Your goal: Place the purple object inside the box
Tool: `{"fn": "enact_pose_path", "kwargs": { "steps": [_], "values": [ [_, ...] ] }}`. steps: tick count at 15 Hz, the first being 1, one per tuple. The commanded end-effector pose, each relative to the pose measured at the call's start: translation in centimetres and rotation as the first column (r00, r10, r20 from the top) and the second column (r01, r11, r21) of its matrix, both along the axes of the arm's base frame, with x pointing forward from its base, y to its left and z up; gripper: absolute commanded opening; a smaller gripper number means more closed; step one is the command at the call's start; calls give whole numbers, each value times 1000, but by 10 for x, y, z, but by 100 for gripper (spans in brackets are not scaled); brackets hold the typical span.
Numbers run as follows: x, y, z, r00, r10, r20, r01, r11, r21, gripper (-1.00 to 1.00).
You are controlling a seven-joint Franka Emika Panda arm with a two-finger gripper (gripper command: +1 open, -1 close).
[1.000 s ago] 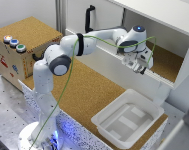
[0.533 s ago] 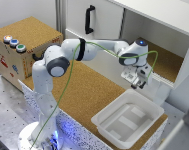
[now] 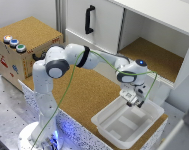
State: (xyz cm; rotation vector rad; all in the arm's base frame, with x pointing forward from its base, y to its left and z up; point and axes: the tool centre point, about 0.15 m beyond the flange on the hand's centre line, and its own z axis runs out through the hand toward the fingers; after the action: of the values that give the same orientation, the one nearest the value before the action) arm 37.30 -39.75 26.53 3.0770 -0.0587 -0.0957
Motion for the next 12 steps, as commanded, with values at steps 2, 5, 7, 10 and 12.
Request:
{"fn": "enact_pose_path", "kwargs": {
  "steps": [2,5,7,10,12],
  "values": [
    [5,-1,-39,999,-2,-35,1,1000,-27,-100],
    [14,6,-36,999,0,-38,-1,1000,-20,-100],
    [15,8,-29,1000,1,-31,-2,1000,-14,100],
    [16,10,-9,1000,9,9,-8,1000,-19,100],
    [19,11,11,999,7,51,-6,1000,-12,100]
  ]
}}
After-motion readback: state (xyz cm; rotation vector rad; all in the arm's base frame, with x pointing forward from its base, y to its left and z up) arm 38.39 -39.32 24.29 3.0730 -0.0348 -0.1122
